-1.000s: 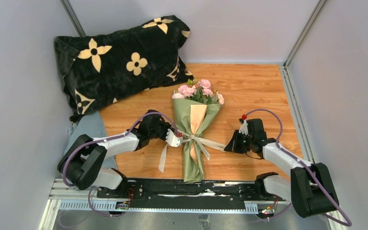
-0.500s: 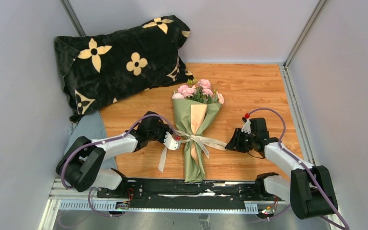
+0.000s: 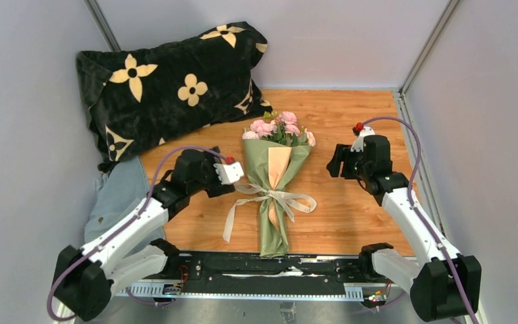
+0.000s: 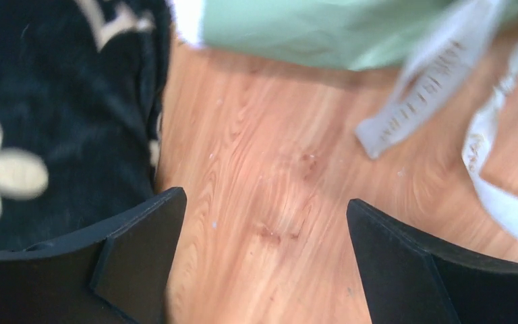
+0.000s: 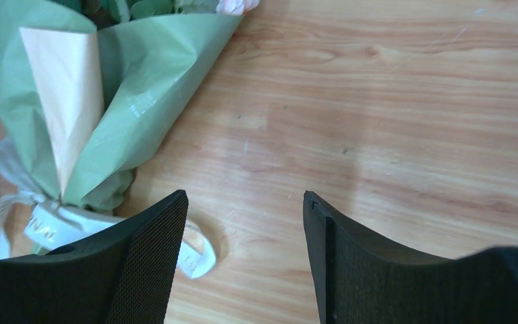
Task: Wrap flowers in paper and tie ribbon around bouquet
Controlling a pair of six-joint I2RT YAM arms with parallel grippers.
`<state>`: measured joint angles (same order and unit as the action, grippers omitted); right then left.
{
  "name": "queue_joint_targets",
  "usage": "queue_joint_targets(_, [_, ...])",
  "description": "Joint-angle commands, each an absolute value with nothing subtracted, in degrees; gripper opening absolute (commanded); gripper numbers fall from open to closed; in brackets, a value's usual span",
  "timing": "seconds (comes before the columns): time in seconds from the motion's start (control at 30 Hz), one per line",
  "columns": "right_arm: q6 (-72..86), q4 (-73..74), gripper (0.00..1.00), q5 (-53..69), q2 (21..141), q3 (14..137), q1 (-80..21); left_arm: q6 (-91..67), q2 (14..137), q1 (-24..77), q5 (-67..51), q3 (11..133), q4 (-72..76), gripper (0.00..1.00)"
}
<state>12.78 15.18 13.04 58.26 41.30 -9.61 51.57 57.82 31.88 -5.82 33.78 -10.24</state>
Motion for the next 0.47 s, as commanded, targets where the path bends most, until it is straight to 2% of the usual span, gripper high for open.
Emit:
queue_joint_targets(0.0, [11.86, 9.71, 0.68, 3.38, 55.59, 38.58, -8.88, 21.09, 50.84, 24.47, -1.82, 34.37, -10.99, 1.00])
queue_joint_targets(0.1, [15.85, 6.32, 0.69, -2.76, 52.58, 34.72, -8.88, 6.64, 44.24, 14.40, -0.73, 28.89, -4.80, 1.00])
queue_joint_targets(0.23, [16.74, 2.40, 0.69, -6.72, 47.27, 29.18, -8.88, -1.17, 37.49, 6.14, 7.75, 21.11, 1.92, 1.00])
queue_joint_targets(0.43, [17.13, 0.50, 0.67, -13.54, 41.59, 23.91, -8.88, -3.11, 34.60, 3.70, 7.50, 17.03, 3.20, 1.00])
